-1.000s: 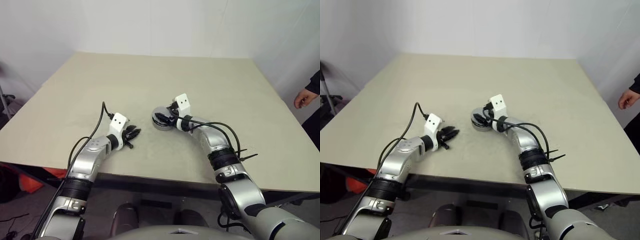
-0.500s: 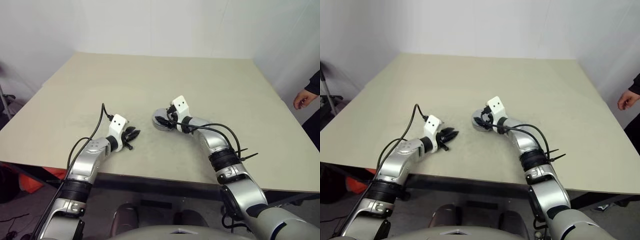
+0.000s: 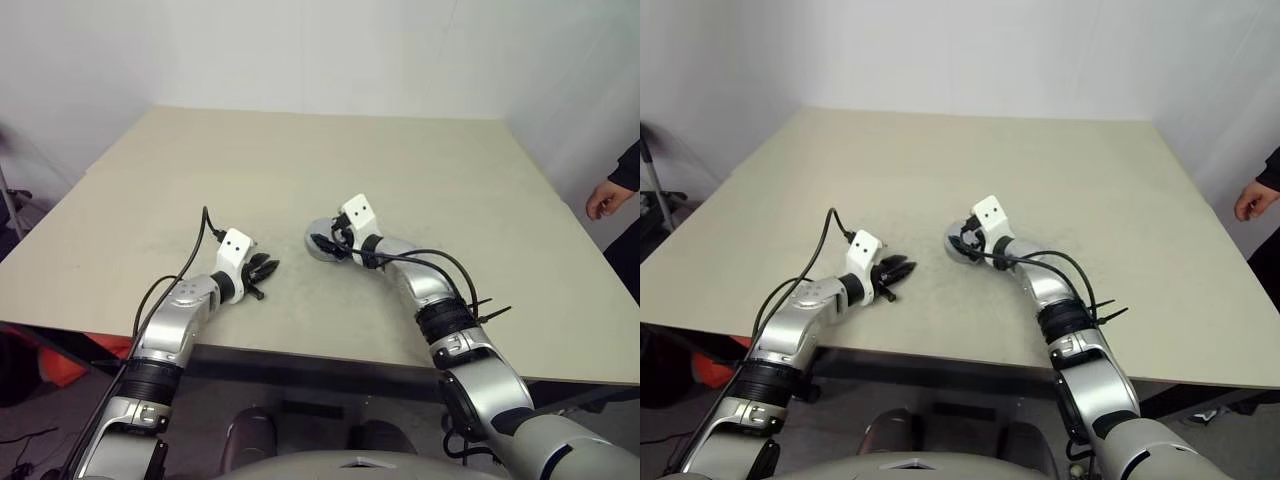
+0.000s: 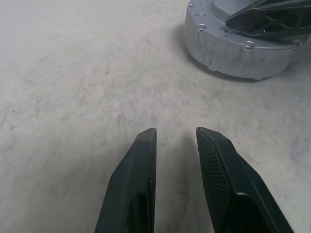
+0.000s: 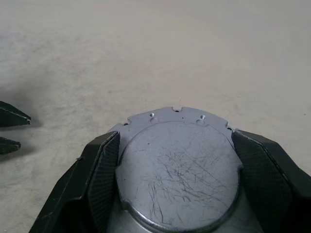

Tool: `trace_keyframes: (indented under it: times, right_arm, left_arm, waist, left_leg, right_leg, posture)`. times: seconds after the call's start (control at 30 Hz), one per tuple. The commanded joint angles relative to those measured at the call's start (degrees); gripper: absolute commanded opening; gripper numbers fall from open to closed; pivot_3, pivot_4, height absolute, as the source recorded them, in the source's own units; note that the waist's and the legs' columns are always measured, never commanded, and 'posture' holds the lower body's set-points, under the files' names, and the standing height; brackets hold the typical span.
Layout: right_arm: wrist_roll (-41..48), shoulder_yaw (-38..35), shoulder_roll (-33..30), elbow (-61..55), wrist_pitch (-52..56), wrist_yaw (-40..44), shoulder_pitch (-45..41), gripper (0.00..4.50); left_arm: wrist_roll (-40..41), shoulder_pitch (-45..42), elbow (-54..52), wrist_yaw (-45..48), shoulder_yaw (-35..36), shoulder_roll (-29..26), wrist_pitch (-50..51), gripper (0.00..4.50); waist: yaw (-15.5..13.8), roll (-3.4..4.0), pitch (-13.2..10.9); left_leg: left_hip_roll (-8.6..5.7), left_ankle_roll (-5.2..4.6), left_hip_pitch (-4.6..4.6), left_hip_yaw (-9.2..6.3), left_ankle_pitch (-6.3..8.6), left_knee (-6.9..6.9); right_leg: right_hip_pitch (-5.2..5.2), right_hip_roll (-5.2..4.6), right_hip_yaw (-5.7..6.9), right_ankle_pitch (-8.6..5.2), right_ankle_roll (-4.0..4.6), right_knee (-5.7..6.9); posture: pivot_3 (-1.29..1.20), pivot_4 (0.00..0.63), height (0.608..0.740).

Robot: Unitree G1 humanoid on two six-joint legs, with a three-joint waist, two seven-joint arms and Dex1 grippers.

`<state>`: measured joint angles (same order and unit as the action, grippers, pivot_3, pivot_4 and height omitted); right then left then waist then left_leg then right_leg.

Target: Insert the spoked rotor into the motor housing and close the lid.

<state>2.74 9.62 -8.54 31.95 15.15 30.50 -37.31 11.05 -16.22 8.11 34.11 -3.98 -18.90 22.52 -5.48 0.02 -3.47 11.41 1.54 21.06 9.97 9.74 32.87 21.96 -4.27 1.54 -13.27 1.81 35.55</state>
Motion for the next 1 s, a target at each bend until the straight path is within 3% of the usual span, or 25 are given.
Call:
trace_keyframes:
  times: [0.03, 0.27, 0.37, 0.43, 0.47, 0.7, 0.93, 1.0]
  right_arm:
    - [-1.73, 0.74, -0.46, 3.81, 1.13, -0.1, 1.28, 3.21]
    - [-2.59, 1.35, -1.14, 4.24, 1.15, 0.38, 1.54, 3.21]
    - [-2.71, 1.28, -1.4, 4.07, 1.12, 0.37, 1.27, 3.21]
    - [-2.87, 1.34, -1.44, 4.04, 0.97, 0.19, 1.21, 3.21]
    - [-2.94, 1.38, -1.43, 3.99, 0.92, 0.13, 1.21, 3.21]
    - [-3.05, 1.37, -1.61, 2.35, 1.28, -0.92, 1.7, 3.21]
    - [-2.56, 0.06, -2.36, 1.25, 2.06, -2.35, 1.64, 3.21]
    - [-2.21, -0.33, -2.37, 1.13, 2.18, -2.6, 1.25, 3.21]
  left_arm:
    - [0.31, -1.25, -1.43, -0.3, 1.18, -0.26, -0.51, 1.38]
    - [7.27, -8.73, 1.55, -5.17, 7.01, 6.31, 8.55, 1.38]
    - [10.59, -16.06, 8.67, -7.77, 10.94, 10.28, 10.7, 0.74]
    - [12.23, -21.39, 15.09, -8.22, 12.71, 12.54, 11.14, 0.08]
    - [12.41, -23.58, 18.2, -7.91, 13.05, 13.31, 10.9, 0.03]
    - [9.96, -32.73, 37.62, -4.07, 12.25, 14.66, 8.08, 0.03]
    - [4.57, -30.73, 41.43, -3.33, 7.31, 12.31, 11.38, 0.03]
    - [5.1, -29.88, 40.2, -2.89, 7.73, 11.9, 11.99, 0.03]
  waist:
    - [0.0, -0.01, 0.02]
    - [-0.06, -0.05, 0.13]
    - [-0.04, -0.05, 0.14]
    - [-0.05, -0.06, 0.14]
    - [-0.02, -0.07, 0.15]
    - [-0.05, -0.07, 0.16]
    - [-0.27, -0.03, 0.19]
    - [-0.28, 0.01, 0.19]
  left_leg:
    - [0.0, 0.0, 0.0, 0.0, 0.0, 0.0]
    - [-0.04, 0.01, -0.02, 0.0, -0.01, 0.01]
    - [-0.07, 0.02, -0.03, 0.0, -0.01, 0.02]
    - [-0.09, 0.02, -0.04, 0.0, -0.01, 0.02]
    - [-0.09, 0.02, -0.05, 0.0, -0.01, 0.01]
    - [-0.1, 0.01, -0.05, -0.04, -0.02, -0.03]
    - [-0.11, -0.08, -0.33, -0.05, 0.04, -0.1]
    - [-0.13, -0.1, -0.69, -0.06, 0.06, -0.24]
  right_leg:
    - [0.0, 0.0, 0.0, -0.03, -0.05, 0.0]
    - [-0.09, -0.01, -0.02, 0.01, 0.01, 0.0]
    - [-0.15, -0.03, -0.03, 0.01, 0.0, -0.01]
    - [-0.17, -0.03, -0.03, 0.01, 0.0, -0.02]
    - [-0.18, -0.03, -0.03, 0.01, 0.0, -0.03]
    - [-0.19, -0.03, -0.03, 0.02, 0.0, -0.14]
    - [-0.53, -0.07, -0.01, 0.02, -0.01, -0.23]
    - [-0.92, -0.08, 0.0, -0.21, -0.39, -0.5]
  posture:
    - [0.0, 0.0, 0.74]
    - [0.0, 0.0, 0.74]
    - [0.0, 0.0, 0.74]
    - [0.0, 0.0, 0.74]
    - [0.0, 0.0, 0.74]
    - [0.0, 0.0, 0.74]
    - [0.0, 0.0, 0.74]
    - [0.0, 0.0, 0.74]
